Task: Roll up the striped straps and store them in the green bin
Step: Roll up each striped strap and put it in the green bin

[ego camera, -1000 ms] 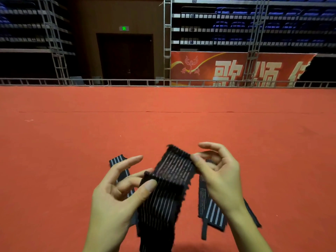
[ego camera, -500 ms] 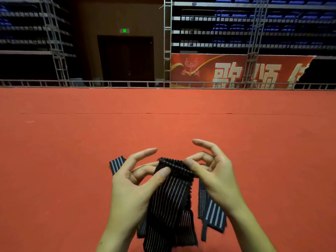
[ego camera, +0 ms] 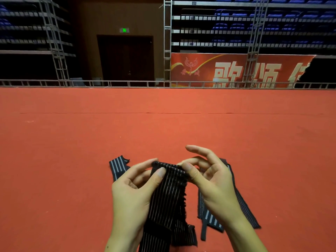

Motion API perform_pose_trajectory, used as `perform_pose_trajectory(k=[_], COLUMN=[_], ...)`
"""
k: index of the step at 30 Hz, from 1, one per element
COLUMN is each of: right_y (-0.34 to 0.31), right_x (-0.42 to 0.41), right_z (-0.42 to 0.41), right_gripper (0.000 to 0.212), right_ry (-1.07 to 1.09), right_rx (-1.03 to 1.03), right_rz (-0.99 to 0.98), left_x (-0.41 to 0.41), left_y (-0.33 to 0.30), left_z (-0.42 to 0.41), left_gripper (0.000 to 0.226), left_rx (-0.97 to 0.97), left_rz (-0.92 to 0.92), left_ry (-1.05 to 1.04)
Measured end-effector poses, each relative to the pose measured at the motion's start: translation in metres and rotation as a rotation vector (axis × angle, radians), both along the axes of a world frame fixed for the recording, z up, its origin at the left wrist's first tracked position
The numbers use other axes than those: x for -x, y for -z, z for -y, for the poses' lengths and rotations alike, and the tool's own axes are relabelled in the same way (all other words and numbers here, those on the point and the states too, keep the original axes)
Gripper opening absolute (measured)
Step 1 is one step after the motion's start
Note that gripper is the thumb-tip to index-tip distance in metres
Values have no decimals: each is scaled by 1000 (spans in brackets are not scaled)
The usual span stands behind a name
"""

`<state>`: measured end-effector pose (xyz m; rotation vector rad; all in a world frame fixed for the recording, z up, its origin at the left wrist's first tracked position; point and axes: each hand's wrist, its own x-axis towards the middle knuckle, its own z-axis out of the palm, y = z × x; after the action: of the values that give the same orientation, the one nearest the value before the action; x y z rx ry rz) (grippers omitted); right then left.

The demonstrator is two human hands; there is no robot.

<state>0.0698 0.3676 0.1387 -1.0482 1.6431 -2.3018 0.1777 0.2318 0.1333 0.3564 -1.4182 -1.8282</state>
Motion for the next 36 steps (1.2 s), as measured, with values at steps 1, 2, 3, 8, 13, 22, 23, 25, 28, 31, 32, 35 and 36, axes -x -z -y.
perform_pose_trajectory(k=[1, 2, 3, 8, 13, 22, 23, 25, 28, 31, 32, 35, 36], right_y=[2, 4, 6, 13, 9, 12, 12, 12, 15, 14, 13, 12, 12], right_x=[-2, -3, -4, -5, -3, -6, -7, -10, -13, -18, -20, -32, -36], right_z=[-1, -1, -2, -2, -5, -16, -18, -20, -22, -26, -27, -29, -30], right_gripper=[38, 38, 41, 44, 40, 27, 23, 17, 23, 36, 37, 37, 35], right_ry=[-20, -33, -34, 98, 129, 36, 19, 25, 96, 151, 153, 127, 117], right_rx=[5, 8, 9, 16, 39, -82, -90, -88, -68, -53, -55, -76, -88], right_rz=[17, 30, 35, -17, -38, -42, -40, -49, -74, -81, -89, -112, -120], left_x=[1, 1, 2, 0, -1, -3, -4, -6, -11, -19, -21, -29, -32], left_y=[1, 2, 3, 4, 4, 3, 4, 4, 3, 0, -1, -6, -7], left_z=[0, 0, 0, -3, 0, 7, 7, 6, 2, -1, -2, -7, -8], left_gripper=[30, 28, 27, 30, 47, 20, 19, 18, 14, 22, 28, 29, 25], left_rx=[-2, -1, -2, 62, 164, 288, 297, 299, 270, 293, 298, 295, 299], left_rz=[-4, -10, -18, -52, -59, -34, -31, -26, 12, 91, 111, 116, 112], left_ry=[-13, -21, -23, -23, -98, 35, 44, 66, 101, 134, 148, 151, 146])
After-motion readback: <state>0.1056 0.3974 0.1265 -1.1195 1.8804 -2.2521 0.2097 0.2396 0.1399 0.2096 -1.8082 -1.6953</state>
